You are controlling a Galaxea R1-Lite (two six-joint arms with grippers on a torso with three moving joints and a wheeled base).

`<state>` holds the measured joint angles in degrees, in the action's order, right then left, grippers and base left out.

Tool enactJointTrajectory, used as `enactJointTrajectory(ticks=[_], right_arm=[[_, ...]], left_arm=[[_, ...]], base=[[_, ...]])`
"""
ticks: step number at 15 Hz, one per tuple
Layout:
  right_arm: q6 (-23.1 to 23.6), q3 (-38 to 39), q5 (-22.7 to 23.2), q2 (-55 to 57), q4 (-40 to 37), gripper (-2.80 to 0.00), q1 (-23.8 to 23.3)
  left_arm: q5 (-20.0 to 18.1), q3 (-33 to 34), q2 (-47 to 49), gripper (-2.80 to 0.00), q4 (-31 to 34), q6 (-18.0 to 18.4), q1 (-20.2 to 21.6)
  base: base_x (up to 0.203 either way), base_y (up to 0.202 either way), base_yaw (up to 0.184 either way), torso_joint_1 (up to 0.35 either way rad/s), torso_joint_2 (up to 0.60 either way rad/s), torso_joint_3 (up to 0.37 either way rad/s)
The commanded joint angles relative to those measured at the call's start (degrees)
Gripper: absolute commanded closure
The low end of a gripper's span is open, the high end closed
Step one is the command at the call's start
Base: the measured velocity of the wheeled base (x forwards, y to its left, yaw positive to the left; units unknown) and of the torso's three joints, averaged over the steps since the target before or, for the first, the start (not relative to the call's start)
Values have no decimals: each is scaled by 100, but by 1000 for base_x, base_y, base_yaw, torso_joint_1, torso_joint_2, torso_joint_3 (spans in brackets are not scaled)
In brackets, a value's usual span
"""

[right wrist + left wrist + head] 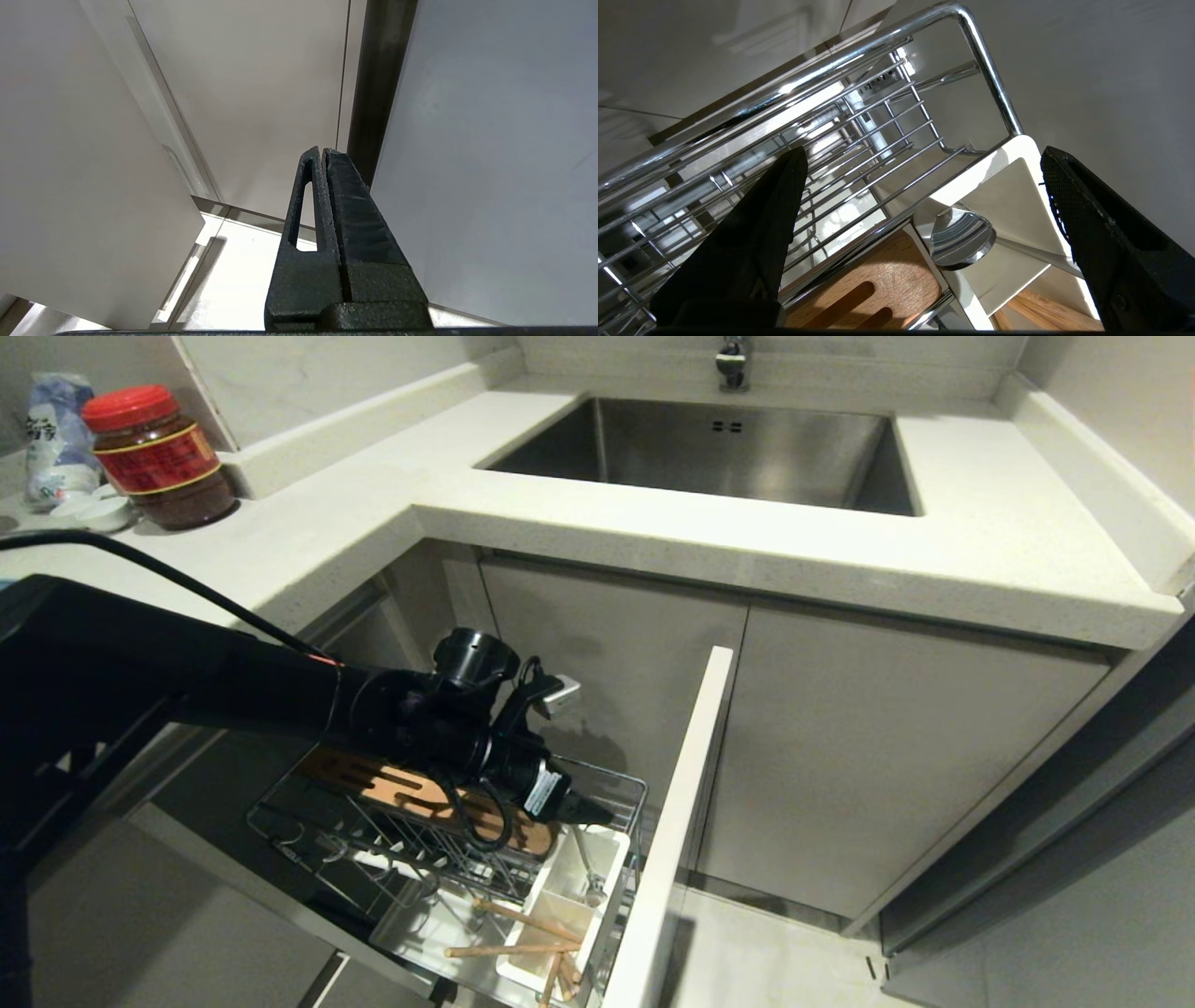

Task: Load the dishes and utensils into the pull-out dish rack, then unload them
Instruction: Take the fork out of the cupboard

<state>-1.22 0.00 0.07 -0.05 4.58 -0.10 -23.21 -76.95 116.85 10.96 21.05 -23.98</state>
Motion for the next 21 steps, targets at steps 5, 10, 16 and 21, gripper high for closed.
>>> enactJointTrajectory(ticks=[5, 10, 16, 21], right_arm=[[-2, 149, 1, -4, 7, 0, 1], [-2, 149, 1, -4, 7, 0, 1], [-2, 149, 1, -4, 0, 0, 1], [-2, 149, 1, -4, 6, 0, 1]], left_arm=[[-34, -5, 5, 0, 29, 13, -2], [-220, 41, -86, 0, 64, 13, -19], [-521, 269, -654, 0, 125, 13, -96], [-631, 584, -1380, 0, 158, 13, -248]], base=[[0, 0, 0, 0, 0, 0], [0, 0, 0, 0, 0, 0], [0, 0, 0, 0, 0, 0], [0, 0, 0, 0, 0, 0]])
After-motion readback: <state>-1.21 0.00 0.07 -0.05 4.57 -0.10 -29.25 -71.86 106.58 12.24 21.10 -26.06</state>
